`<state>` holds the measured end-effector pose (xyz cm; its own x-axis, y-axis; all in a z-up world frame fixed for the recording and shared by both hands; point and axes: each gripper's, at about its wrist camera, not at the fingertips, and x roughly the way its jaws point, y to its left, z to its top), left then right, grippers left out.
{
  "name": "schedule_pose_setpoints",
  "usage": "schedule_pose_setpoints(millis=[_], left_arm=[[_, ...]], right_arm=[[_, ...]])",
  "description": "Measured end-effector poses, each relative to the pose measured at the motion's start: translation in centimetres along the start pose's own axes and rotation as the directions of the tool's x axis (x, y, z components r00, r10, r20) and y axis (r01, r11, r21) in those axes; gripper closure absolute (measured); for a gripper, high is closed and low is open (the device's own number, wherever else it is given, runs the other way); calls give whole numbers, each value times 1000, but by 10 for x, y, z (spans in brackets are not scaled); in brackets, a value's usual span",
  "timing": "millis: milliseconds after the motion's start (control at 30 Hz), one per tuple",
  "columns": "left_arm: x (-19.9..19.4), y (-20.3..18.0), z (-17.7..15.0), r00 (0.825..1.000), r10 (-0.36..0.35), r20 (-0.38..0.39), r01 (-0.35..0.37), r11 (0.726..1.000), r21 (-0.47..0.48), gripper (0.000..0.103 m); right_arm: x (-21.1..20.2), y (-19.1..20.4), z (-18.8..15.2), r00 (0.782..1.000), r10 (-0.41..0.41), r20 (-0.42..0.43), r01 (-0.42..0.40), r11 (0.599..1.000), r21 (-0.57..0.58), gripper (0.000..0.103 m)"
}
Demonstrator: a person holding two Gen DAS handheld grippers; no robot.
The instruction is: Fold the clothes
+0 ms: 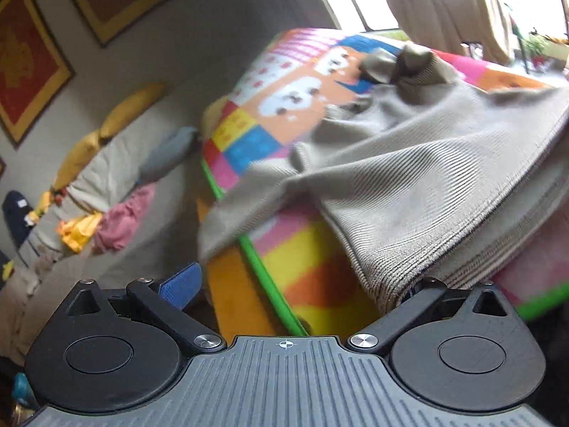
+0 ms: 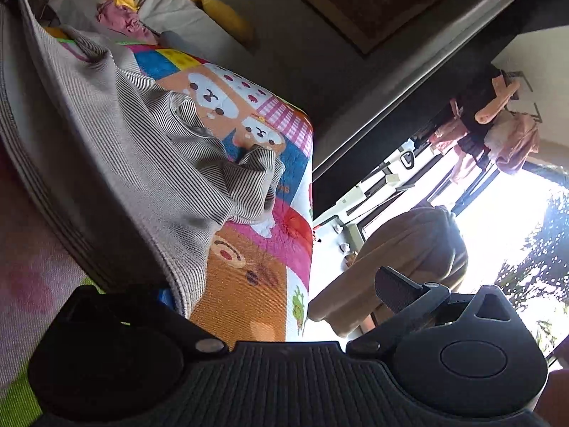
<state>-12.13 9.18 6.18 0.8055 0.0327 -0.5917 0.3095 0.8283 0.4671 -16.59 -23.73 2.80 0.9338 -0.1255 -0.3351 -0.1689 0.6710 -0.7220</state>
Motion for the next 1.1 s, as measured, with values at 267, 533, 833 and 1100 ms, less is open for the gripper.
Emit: schedule_pose_setpoints(millis=[267, 533, 833, 1100], left_arm=[[-23, -21, -27, 949, -312, -32, 314, 945, 90, 0], [15, 27, 53, 911, -350, 216, 395, 892, -218, 0], [121, 15, 105, 889, -415, 195, 455, 846, -278, 0], [187, 15, 97, 859, -492, 142, 506, 774, -381, 0]], right_arm=[[-37, -19, -25, 915, 400, 45, -402, 907, 126, 0], [45, -88, 22, 862, 443, 245, -502, 684, 529, 0], [216, -27, 101, 975, 222, -7, -212, 941, 263, 0], [311, -38, 48, 939, -196, -282, 257, 946, 197, 0]])
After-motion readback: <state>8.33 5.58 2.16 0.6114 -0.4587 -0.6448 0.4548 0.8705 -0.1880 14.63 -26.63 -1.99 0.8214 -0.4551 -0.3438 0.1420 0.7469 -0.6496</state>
